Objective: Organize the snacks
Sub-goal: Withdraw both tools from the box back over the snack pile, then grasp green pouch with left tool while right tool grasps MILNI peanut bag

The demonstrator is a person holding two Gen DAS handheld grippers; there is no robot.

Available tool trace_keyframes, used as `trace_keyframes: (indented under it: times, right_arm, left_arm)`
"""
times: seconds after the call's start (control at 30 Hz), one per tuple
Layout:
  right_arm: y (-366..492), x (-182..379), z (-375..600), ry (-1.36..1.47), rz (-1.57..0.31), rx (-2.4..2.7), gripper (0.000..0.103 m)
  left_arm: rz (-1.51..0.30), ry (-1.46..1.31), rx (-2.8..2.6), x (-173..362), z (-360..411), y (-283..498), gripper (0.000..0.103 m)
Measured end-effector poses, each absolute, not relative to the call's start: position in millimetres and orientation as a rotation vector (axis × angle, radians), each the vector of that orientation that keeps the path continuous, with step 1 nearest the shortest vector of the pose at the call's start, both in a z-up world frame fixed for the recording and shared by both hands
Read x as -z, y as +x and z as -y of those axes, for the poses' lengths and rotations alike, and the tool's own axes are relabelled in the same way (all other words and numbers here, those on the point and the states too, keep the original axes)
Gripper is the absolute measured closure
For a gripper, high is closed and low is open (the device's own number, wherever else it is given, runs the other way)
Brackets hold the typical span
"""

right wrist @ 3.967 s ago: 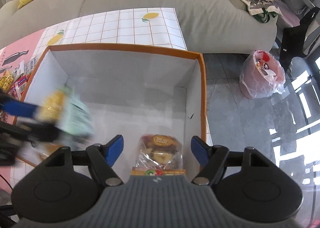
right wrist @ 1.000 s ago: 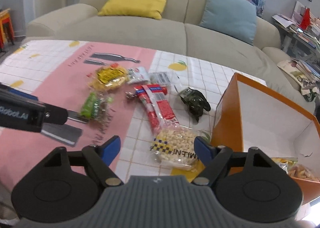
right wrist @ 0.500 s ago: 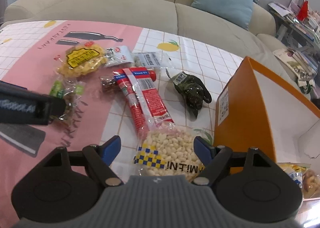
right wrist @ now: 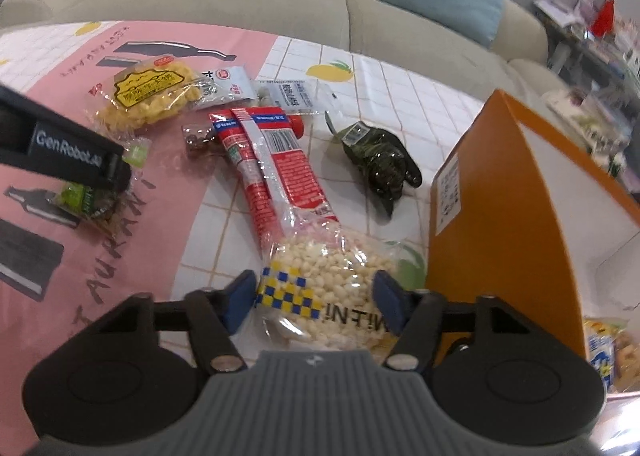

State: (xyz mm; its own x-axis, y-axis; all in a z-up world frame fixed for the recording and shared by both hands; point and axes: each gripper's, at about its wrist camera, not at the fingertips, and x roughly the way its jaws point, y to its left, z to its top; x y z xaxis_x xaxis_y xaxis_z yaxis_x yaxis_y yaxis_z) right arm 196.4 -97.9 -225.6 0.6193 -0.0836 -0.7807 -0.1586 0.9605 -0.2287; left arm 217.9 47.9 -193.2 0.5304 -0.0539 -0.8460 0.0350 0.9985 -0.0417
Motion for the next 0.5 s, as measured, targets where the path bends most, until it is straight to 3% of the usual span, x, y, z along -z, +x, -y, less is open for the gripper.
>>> trace_keyframes:
  times: [0.07,0.13,0.17,0.2,0.3,0.33,0.5]
  right_arm:
    - [191.9,225.7,94.9,-0.318,-0.88,-0.051,0.054]
    - [186.2,226.2,88.8,-0.364,-0.855,-0.062,0.063]
    - [183.0,225.4,85.6,-0.385,-0.839,-0.075,0.069]
    - [179.1,225.0,82.0,-0.401,-0.83,-0.088,0.07]
    - [168.2,223.5,74.4,-0.419,-0.819,-0.137,0.085]
    - [164.0,222.8,72.3,-0.425,-0.811,-0.152,0.094]
    - [146.4,218.6,64.6,-0.415,-0.811,-0.253,0.103]
  left_arm:
    - [-1.013,0.005,0.048,190.9,-46.4,212.9,0.071]
    - [-1.025,0.017,0.052,189.3,-46.9,206.1,0.074]
    - [-1.033,0.024,0.052,189.0,-47.7,203.0,0.083]
    - [-1.041,0.031,0.053,188.9,-48.8,199.1,0.083]
    - [-1.058,0.027,0.059,187.3,-53.6,185.9,0.087]
    - [-1.061,0.028,0.059,186.6,-55.1,181.3,0.089]
    - [-1.084,0.025,0.068,180.7,-62.2,157.3,0.095]
